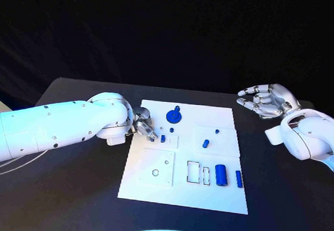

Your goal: Assemble the parts on the task board

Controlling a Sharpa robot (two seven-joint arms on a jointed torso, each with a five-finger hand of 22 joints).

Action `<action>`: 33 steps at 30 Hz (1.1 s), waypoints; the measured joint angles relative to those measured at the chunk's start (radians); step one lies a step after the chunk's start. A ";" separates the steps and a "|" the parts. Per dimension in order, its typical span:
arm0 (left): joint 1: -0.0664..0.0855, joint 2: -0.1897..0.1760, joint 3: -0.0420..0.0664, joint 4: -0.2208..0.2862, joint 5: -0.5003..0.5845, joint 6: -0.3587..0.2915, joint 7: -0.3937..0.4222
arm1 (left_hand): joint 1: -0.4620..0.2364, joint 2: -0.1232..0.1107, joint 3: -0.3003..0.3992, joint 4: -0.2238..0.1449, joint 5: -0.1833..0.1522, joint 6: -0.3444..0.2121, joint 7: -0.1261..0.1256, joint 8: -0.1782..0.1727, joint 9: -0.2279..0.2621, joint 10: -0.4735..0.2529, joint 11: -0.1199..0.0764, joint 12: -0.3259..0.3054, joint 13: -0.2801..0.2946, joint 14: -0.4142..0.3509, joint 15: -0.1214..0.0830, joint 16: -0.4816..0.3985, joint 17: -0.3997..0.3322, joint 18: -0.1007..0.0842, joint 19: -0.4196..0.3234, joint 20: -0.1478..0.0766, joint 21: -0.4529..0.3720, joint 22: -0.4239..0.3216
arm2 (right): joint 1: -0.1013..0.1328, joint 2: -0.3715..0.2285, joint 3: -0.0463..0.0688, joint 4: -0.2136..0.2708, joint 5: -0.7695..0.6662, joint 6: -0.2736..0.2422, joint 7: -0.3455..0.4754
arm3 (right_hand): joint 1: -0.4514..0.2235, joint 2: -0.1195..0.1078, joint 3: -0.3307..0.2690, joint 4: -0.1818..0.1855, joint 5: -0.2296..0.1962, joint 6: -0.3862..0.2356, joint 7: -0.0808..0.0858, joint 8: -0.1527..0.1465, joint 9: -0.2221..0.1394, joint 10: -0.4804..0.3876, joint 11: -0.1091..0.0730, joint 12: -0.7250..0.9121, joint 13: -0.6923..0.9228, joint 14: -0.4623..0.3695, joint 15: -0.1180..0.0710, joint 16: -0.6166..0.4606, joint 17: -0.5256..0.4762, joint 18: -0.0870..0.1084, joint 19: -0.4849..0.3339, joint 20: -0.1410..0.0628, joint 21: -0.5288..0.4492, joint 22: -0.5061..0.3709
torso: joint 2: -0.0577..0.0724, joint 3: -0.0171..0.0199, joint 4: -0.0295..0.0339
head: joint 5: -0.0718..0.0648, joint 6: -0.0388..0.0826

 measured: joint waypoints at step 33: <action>-0.004 -0.024 0.005 0.008 0.012 -0.013 0.002 | -0.004 -0.020 -0.277 0.152 -0.096 0.008 0.000 -0.007 -0.014 0.005 0.004 0.011 0.027 0.000 0.000 0.000 0.000 0.000 0.000 0.000 -0.004 0.000 | -0.001 -0.006 0.000 0.001 0.001 0.000 0.001 | 0.000 0.000 0.000 0.000 0.000 0.000 0.000 -0.004 0.000 0.000 0.000 0.000 0.000 0.000 0.000 0.000 0.001 0.000 0.000 0.000 0.000 0.000 | 0.001 -0.0013 0.0003 | -0.004 0.001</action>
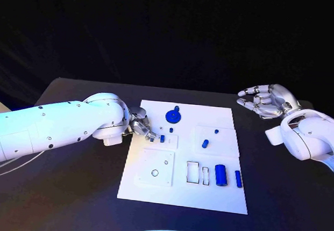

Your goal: Assemble the parts on the task board

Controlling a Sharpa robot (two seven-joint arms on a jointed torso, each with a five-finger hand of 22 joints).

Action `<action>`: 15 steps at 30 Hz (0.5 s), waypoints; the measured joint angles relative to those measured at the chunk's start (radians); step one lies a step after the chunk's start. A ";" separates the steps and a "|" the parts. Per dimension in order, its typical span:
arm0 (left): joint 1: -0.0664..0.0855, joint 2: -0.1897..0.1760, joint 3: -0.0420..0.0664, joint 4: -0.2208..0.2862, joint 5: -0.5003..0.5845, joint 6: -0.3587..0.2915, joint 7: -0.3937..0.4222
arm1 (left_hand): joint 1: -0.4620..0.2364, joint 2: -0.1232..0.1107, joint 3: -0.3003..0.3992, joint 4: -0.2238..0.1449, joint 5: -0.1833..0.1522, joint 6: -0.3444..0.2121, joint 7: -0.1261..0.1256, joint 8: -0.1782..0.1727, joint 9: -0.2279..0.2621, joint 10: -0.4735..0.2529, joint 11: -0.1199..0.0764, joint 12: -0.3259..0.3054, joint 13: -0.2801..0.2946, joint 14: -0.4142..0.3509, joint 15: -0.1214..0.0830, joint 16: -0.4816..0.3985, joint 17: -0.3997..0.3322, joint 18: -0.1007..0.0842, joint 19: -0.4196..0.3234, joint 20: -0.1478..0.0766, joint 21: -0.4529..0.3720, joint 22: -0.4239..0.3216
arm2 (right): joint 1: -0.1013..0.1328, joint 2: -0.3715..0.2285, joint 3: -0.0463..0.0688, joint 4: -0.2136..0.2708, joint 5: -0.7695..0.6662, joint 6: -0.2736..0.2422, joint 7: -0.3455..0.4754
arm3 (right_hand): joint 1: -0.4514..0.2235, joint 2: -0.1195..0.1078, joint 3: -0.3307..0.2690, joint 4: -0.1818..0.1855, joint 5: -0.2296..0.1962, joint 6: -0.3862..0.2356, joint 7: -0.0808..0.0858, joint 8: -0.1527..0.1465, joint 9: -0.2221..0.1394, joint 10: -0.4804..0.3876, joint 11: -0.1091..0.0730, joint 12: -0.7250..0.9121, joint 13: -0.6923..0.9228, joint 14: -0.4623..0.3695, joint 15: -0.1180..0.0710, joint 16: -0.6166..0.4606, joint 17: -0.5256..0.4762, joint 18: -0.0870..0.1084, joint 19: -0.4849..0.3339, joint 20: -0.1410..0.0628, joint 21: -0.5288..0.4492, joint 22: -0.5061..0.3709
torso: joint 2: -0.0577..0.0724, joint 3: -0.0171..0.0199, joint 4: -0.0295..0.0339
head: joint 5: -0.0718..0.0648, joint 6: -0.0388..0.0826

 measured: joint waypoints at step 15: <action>0.011 -0.027 0.041 0.037 0.009 -0.008 -0.007 | -0.004 0.013 -0.042 0.000 -0.013 -0.023 0.008 0.001 0.005 -0.014 0.005 -0.018 -0.033 0.000 0.000 0.000 0.000 0.000 0.000 0.000 -0.007 0.000 | 0.000 -0.001 0.000 0.000 0.000 0.000 0.000 | 0.000 0.000 0.000 0.000 0.000 0.000 0.000 0.000 0.000 0.000 0.000 0.000 0.000 0.000 0.000 0.000 0.000 0.000 0.000 0.000 0.000 0.000 | -0.001 0.0012 -0.0006 | -0.003 0.000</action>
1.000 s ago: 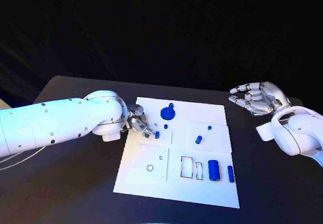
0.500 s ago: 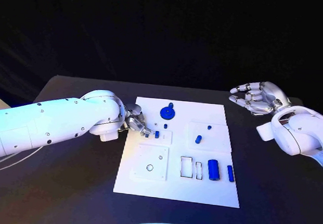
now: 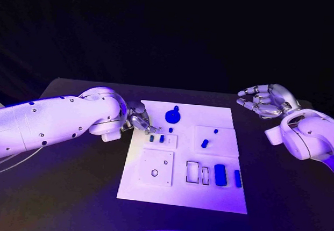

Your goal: Assemble the parts on the task board

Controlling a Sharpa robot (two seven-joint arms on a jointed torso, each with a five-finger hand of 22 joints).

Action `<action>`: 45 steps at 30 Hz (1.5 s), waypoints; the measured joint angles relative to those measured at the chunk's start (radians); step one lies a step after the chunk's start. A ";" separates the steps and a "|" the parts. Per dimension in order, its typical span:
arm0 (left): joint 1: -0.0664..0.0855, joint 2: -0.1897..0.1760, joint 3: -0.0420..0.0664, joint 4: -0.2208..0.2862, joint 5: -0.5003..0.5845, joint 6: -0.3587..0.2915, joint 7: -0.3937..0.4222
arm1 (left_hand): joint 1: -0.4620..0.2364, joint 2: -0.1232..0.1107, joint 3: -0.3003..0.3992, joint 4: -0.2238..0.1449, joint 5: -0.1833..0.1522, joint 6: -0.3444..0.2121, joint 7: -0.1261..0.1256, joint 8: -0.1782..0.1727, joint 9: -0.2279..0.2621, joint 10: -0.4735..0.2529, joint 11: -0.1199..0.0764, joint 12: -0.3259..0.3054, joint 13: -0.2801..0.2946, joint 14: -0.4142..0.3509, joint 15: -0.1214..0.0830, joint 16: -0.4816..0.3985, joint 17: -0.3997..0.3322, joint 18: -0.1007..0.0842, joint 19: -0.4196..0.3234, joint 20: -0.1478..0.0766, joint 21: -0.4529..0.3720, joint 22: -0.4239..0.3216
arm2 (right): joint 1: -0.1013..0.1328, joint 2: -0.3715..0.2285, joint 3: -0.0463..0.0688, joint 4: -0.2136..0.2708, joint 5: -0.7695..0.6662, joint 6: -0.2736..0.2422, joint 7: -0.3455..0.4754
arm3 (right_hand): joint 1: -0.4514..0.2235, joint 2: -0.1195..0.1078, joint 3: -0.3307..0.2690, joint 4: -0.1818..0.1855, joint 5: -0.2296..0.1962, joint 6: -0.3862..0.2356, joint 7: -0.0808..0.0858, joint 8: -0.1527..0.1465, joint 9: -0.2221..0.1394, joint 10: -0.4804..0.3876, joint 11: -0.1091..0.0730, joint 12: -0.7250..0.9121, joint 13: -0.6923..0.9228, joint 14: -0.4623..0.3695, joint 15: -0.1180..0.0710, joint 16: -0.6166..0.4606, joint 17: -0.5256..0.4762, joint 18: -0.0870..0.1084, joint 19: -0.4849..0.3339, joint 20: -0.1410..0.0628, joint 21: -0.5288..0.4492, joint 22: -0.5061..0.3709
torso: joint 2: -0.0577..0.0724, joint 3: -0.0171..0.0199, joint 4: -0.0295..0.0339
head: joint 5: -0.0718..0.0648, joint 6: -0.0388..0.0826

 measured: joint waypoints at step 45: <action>-0.021 0.134 -0.061 -0.112 -0.372 -0.297 0.520 | 0.515 -0.008 -0.043 -0.006 -0.075 -0.148 0.094 -0.217 -0.426 -0.511 0.137 -0.683 -0.892 -0.394 0.131 -0.308 -0.549 0.133 -0.468 0.111 -0.642 -0.608 | -0.002 0.008 0.000 0.000 0.005 -0.001 0.000 | 0.000 0.000 0.000 0.000 0.000 0.000 0.000 0.000 0.000 0.000 0.000 -0.009 -0.006 0.000 0.000 -0.004 0.000 0.000 0.000 0.000 -0.006 0.000 | 0.000 -0.0006 0.0000 | -0.015 0.017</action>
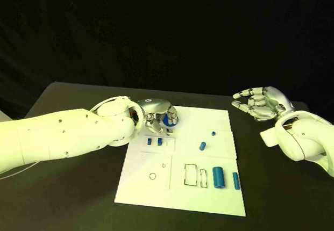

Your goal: Assemble the parts on the task board

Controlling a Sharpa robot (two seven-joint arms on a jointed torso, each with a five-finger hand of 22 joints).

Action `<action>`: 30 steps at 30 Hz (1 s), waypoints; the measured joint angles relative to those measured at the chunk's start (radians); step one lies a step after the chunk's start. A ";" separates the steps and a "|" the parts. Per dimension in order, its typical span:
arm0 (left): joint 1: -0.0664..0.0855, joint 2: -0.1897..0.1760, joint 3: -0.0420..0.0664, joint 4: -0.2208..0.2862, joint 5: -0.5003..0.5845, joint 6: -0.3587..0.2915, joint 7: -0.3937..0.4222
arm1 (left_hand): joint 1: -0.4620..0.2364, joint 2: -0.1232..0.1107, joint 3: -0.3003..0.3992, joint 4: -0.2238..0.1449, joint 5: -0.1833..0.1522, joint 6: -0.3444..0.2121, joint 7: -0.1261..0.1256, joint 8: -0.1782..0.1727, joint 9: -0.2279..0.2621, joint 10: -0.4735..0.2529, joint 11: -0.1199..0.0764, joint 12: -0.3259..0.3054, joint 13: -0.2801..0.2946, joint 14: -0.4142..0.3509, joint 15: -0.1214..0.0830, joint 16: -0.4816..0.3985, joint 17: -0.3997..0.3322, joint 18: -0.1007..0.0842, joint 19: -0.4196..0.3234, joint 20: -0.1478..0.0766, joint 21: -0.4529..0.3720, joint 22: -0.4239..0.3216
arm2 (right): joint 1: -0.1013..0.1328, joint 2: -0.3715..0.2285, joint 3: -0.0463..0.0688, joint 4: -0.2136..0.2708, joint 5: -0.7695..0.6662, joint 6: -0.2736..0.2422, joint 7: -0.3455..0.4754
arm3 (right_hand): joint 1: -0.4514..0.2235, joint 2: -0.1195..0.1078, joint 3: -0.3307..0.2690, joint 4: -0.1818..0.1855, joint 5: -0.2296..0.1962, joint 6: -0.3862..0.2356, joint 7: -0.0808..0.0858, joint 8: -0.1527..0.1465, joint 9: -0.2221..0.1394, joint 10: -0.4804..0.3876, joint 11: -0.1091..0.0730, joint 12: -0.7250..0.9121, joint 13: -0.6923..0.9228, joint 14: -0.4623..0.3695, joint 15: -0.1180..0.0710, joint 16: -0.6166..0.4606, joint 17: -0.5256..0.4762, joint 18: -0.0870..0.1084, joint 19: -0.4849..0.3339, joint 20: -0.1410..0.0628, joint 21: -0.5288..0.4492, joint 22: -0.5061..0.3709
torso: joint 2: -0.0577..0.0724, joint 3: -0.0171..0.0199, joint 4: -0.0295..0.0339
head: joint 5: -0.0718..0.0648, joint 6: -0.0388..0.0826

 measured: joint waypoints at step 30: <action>0.000 0.066 -0.012 -0.079 -0.060 0.101 -0.062 | 0.029 -0.005 0.081 -0.012 -0.008 0.070 0.006 -0.017 -0.017 0.052 -0.002 0.000 -0.013 0.035 0.000 0.093 0.024 0.000 0.007 0.003 0.107 0.115 | 0.000 0.005 0.000 0.000 0.001 0.000 0.001 | 0.000 0.000 0.000 0.000 0.000 0.000 0.000 0.000 -0.001 -0.020 -0.002 -0.031 -0.031 0.000 0.000 0.000 0.001 0.000 0.000 0.000 -0.008 0.000 | 0.000 0.0001 0.0005 | 0.002 -0.005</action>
